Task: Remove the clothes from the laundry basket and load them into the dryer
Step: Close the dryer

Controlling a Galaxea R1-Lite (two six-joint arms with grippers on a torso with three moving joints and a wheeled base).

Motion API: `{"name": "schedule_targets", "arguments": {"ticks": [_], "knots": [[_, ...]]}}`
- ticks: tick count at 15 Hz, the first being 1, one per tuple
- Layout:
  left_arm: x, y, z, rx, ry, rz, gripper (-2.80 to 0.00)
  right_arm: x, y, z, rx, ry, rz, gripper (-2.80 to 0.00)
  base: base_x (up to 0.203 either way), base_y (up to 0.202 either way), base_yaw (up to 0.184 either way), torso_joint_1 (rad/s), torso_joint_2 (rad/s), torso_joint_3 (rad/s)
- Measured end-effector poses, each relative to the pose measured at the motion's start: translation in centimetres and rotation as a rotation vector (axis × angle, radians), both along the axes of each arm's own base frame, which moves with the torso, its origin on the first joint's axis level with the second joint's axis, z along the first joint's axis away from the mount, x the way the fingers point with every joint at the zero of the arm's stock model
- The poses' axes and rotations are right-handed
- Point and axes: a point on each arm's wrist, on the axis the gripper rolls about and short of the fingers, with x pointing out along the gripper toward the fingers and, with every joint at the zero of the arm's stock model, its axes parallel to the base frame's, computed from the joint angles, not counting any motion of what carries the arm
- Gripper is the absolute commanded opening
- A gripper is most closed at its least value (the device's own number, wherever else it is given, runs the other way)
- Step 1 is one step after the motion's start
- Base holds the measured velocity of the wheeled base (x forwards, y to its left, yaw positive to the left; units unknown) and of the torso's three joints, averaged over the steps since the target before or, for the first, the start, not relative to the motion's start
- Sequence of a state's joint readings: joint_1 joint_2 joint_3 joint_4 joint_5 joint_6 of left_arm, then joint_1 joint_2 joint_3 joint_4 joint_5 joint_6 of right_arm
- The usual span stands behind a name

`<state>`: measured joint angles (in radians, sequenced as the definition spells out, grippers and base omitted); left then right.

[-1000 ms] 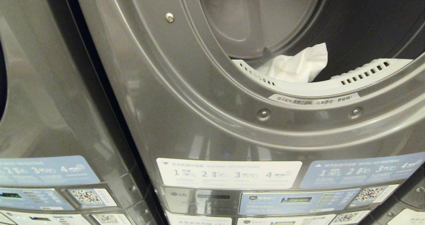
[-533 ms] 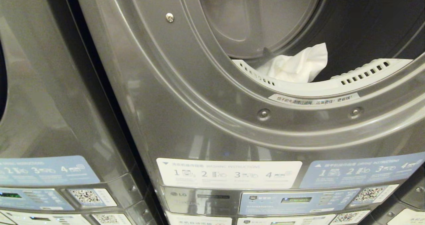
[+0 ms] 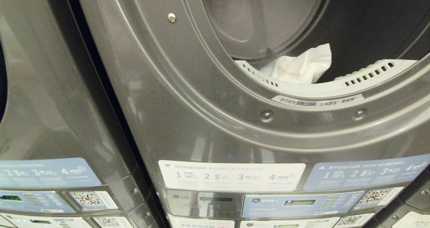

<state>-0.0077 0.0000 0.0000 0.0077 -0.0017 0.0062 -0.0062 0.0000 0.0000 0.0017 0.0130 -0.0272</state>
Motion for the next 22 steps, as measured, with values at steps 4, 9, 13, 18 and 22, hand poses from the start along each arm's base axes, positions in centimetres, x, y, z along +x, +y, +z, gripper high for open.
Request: {"name": "schedule_targets", "arguments": {"ticks": [4,9,13,18,22], "knots": [[0.00,0.00,0.00,0.000,0.000,0.000,-2.80,0.00,0.00,0.00,0.000,0.000,0.000,-2.80,0.000,0.000,0.000,0.000,0.00,0.000],[0.00,0.00,0.00,0.000,0.000,0.000,-2.80,0.00,0.00,0.00,0.000,0.000,0.000,-2.80,0.000,0.000,0.000,0.000,0.00,0.000],[0.00,0.00,0.00,0.000,0.000,0.000,-2.80,0.00,0.00,0.00,0.001,0.000,0.000,-2.80,0.000,0.000,0.000,0.000,0.00,0.000],[0.00,0.00,0.01,-0.001,-0.001,0.000,-2.80,0.00,0.00,0.00,0.001,0.000,0.000,-2.80,-0.130,0.000,0.002,0.003,0.00,0.003],[0.00,0.00,0.00,-0.001,0.000,0.000,-2.80,0.00,0.00,0.00,0.000,0.000,0.000,-2.80,-0.194,0.000,0.001,0.003,0.00,0.002]]}}
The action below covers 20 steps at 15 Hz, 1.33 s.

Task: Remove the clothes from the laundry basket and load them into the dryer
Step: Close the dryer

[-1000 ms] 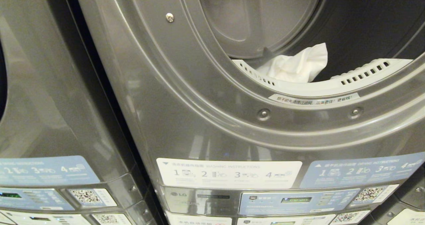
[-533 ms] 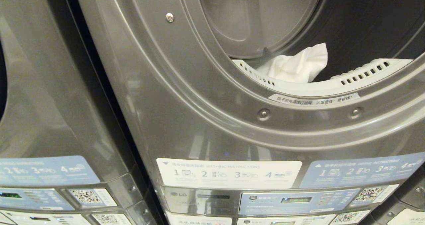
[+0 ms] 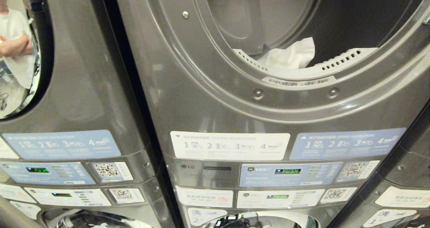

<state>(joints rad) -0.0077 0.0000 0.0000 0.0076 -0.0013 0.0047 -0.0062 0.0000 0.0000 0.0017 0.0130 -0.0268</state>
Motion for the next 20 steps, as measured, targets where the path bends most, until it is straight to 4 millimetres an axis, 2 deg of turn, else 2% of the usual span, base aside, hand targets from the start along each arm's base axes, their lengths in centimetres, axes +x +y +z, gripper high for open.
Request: {"name": "schedule_targets", "arguments": {"ticks": [3,12,20], "knots": [[0.00,0.00,0.00,0.001,0.000,0.000,-2.80,0.00,0.00,0.00,0.000,0.000,0.000,-2.80,-0.176,0.000,0.003,-0.001,0.00,0.002],[0.00,0.00,0.00,0.001,0.000,0.000,-2.80,0.00,0.00,0.01,-0.001,-0.001,0.000,-2.80,0.000,0.000,0.000,0.003,0.00,-0.002],[0.00,0.00,0.00,0.000,0.000,0.000,-2.80,0.00,0.00,0.02,0.000,-0.002,0.000,-2.80,0.000,-0.174,0.001,0.003,0.00,0.003]]}}
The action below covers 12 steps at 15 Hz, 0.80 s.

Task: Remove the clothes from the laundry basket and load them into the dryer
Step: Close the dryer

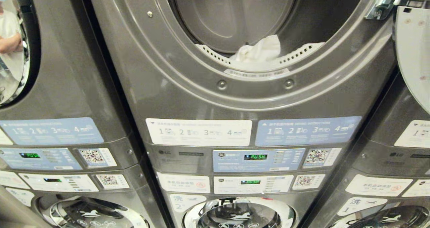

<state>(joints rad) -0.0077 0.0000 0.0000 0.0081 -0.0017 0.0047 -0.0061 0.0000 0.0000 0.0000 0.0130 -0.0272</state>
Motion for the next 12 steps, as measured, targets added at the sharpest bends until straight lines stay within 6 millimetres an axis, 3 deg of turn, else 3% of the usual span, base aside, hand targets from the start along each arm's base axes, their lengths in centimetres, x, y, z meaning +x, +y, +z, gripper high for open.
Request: {"name": "schedule_targets", "arguments": {"ticks": [12], "knots": [[0.00,0.00,0.02,-0.002,-0.002,0.000,-2.80,0.00,0.00,0.00,0.000,0.000,0.000,-2.80,0.000,-0.195,0.002,0.002,0.00,0.002]]}}
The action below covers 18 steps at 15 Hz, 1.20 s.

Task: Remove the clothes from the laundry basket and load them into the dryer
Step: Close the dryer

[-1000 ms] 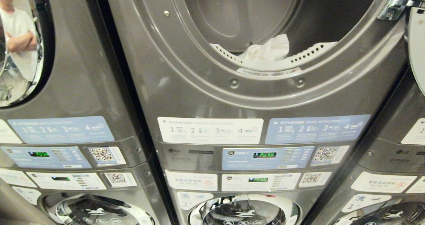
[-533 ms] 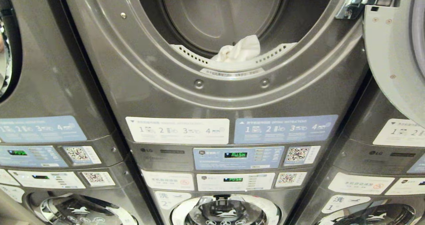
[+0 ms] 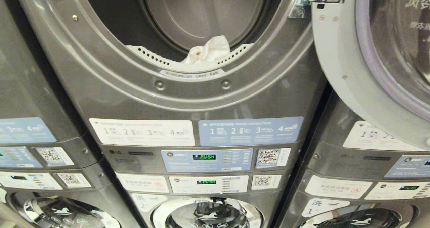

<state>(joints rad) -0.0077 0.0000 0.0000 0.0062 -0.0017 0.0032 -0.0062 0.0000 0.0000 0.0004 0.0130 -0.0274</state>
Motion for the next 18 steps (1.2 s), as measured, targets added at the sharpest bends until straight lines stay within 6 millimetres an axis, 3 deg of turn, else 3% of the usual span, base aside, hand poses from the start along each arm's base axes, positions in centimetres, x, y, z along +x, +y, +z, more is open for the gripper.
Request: {"name": "schedule_targets", "arguments": {"ticks": [18], "knots": [[0.00,0.00,0.00,-0.001,0.000,0.000,-2.80,0.00,-0.01,0.00,0.013,0.000,-0.002,-2.80,-0.013,-0.195,0.001,0.003,0.00,0.002]]}}
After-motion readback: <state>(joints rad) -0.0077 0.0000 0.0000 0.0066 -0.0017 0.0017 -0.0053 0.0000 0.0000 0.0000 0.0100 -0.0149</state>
